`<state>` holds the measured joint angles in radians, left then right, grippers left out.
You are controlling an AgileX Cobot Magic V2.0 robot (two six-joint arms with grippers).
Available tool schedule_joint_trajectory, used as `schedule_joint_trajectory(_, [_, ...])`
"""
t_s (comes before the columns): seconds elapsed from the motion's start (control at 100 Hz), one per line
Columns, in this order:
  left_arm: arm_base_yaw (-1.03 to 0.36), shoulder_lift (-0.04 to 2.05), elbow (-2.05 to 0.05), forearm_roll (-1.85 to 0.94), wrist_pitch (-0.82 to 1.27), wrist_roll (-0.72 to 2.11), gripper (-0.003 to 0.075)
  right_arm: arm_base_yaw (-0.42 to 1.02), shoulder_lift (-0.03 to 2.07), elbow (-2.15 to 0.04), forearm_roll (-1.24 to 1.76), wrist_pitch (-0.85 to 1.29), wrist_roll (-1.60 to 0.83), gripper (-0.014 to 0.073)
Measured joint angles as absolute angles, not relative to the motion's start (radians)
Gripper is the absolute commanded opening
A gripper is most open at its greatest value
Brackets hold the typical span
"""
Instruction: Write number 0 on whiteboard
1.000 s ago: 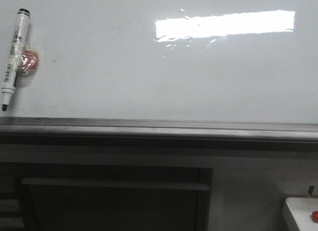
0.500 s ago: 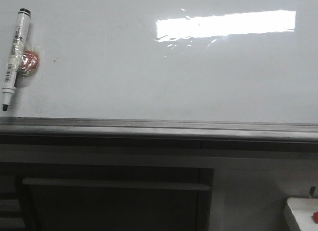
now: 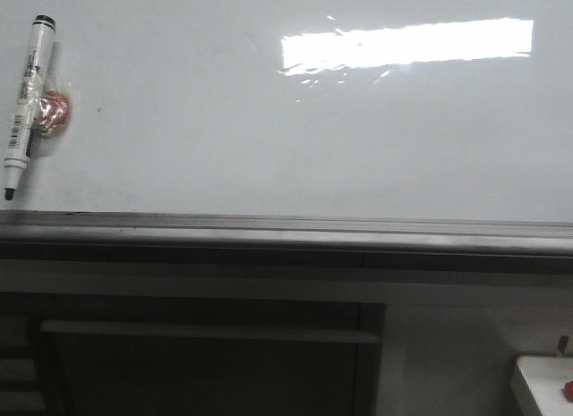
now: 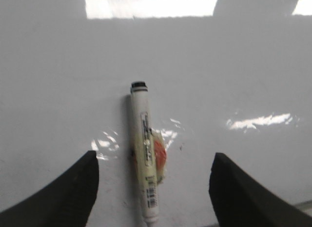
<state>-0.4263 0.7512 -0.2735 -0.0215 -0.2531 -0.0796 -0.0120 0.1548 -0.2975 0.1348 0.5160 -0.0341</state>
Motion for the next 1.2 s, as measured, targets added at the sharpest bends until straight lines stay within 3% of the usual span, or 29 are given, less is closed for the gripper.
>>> schedule_joint_trajectory(0.21, [-0.501, 0.959, -0.273, -0.06, -0.358, -0.082, 0.045, -0.012, 0.155, -0.297, 0.136, 0.516, -0.034, -0.006])
schedule_joint_trajectory(0.61, [-0.505, 1.188, -0.273, -0.131, -0.519, -0.082, 0.0439, -0.012, 0.155, -0.299, 0.136, 0.516, -0.034, -0.006])
schedule_joint_trajectory(0.7, [-0.505, 1.212, -0.273, -0.135, -0.529, -0.082, 0.0357, -0.012, 0.155, -0.299, 0.136, 0.516, -0.034, -0.006])
schedule_joint_trajectory(0.85, [-0.505, 1.229, -0.273, -0.137, -0.532, -0.082, -0.0019, -0.012, 0.155, -0.299, 0.136, 0.516, -0.034, -0.006])
schedule_joint_trajectory(1.2, [-0.505, 1.218, -0.273, 0.0, -0.532, -0.082, -0.002, 0.001, 0.157, -0.322, 0.268, 0.545, -0.136, -0.006])
